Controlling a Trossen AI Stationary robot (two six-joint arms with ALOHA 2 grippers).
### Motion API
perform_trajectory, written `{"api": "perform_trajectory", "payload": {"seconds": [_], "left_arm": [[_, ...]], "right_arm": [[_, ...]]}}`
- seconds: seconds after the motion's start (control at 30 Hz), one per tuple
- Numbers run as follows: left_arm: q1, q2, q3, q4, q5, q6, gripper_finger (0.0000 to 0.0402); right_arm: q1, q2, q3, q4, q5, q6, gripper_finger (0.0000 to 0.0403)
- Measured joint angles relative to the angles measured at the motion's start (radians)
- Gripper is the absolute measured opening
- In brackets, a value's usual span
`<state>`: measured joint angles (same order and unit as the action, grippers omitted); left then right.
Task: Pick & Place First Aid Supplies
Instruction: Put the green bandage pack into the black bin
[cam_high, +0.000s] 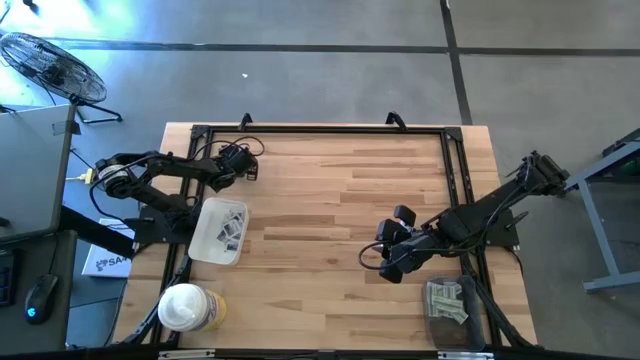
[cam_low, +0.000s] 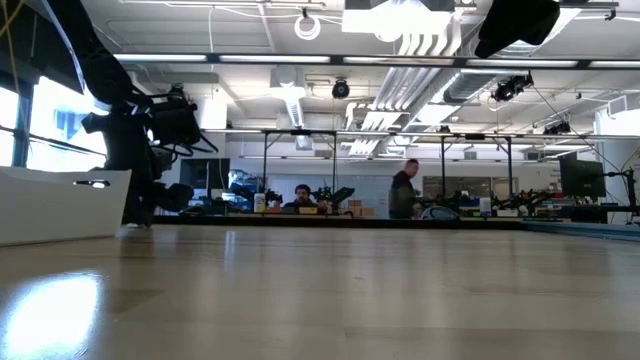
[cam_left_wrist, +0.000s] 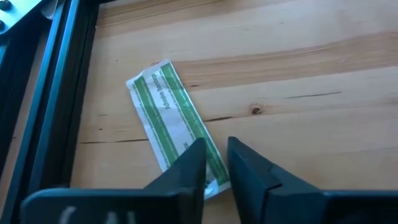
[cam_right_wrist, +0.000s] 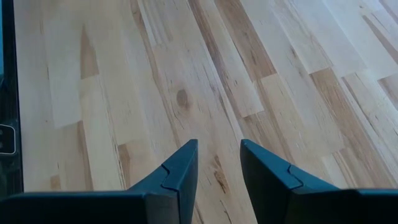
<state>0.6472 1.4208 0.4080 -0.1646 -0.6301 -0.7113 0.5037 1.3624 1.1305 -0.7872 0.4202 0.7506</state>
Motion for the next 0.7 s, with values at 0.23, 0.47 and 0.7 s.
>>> {"api": "perform_trajectory", "payload": {"seconds": [0.23,0.47,0.7], "left_arm": [[0.0,0.0,-0.001,-0.014,-0.011,0.0,0.0012],[0.0,0.0,-0.002,-0.019,-0.032,0.009,0.0001],[-0.08,-0.048,-0.007,-0.036,-0.035,0.027,0.0001]], "right_arm": [[0.0,0.0,0.0,0.0,0.0,0.0,0.0114],[0.0,0.0,0.0,0.0,0.0,0.0,0.0114],[0.0,0.0,0.0,0.0,0.017,0.0,0.0114]]}}
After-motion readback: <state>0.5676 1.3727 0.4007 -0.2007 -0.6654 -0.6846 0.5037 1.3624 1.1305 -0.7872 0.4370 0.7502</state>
